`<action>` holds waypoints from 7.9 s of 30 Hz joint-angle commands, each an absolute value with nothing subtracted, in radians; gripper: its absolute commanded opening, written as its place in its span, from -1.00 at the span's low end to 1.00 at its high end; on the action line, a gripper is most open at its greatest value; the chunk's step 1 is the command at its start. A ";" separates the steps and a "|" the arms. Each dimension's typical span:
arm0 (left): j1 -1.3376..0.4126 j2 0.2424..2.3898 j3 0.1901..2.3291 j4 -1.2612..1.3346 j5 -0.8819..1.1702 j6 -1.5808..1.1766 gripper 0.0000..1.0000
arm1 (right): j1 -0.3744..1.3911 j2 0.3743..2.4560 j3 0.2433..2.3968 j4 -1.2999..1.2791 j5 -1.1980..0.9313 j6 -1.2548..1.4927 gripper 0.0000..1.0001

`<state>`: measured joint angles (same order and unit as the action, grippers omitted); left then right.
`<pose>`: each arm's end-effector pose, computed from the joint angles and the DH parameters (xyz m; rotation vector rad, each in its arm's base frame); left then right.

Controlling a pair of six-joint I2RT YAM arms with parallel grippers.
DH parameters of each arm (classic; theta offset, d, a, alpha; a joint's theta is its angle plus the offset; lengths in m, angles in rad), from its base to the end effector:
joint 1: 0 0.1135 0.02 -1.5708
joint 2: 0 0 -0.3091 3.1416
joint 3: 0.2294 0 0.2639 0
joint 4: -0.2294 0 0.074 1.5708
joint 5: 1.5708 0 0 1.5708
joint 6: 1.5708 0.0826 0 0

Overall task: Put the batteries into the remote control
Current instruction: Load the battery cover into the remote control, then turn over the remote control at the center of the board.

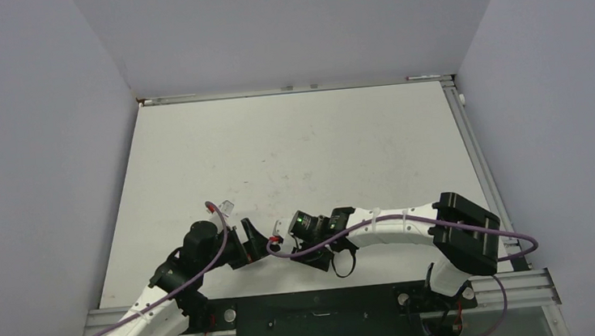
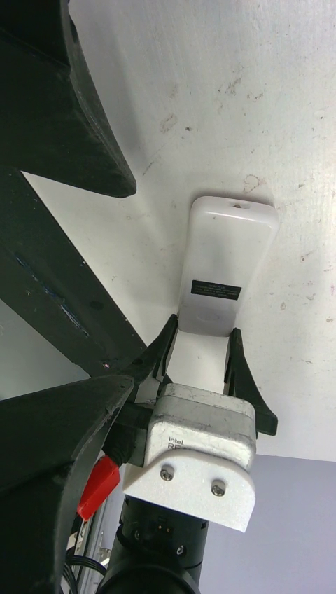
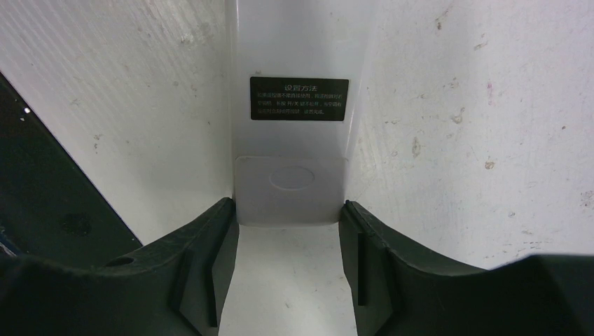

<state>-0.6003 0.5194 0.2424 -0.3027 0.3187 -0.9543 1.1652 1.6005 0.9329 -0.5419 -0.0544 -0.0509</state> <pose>0.1032 -0.1020 0.1709 -0.2156 2.3804 -1.1755 0.1235 0.2990 0.1641 -1.6361 2.3260 0.3403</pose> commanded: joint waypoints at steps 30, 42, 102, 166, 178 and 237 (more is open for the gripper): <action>-0.595 0.527 0.270 -0.255 0.342 -0.944 0.92 | 1.160 1.595 0.985 -0.512 -0.045 -0.008 0.08; -0.595 0.526 0.271 -0.261 0.338 -0.945 0.92 | 1.160 1.574 0.978 -0.502 -0.028 0.000 0.32; -0.775 1.138 0.385 0.002 0.202 -0.781 -0.20 | 1.138 1.109 0.553 -0.313 0.277 0.932 0.05; -0.805 1.066 0.416 -0.209 0.038 -0.770 -0.30 | 1.199 1.259 0.839 -0.513 0.378 0.663 0.03; -0.793 0.751 0.358 -0.313 0.013 -0.942 0.19 | 1.064 1.292 0.810 -0.463 -0.082 0.283 0.81; -0.739 0.498 0.047 0.364 0.367 -1.265 0.93 | 1.124 0.973 0.468 0.078 -0.170 0.897 -0.83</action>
<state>-0.7506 0.4721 0.0380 0.0902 0.2939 -1.2060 1.1255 1.0195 0.5030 -0.1429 -0.0689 0.7876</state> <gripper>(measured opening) 0.979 0.546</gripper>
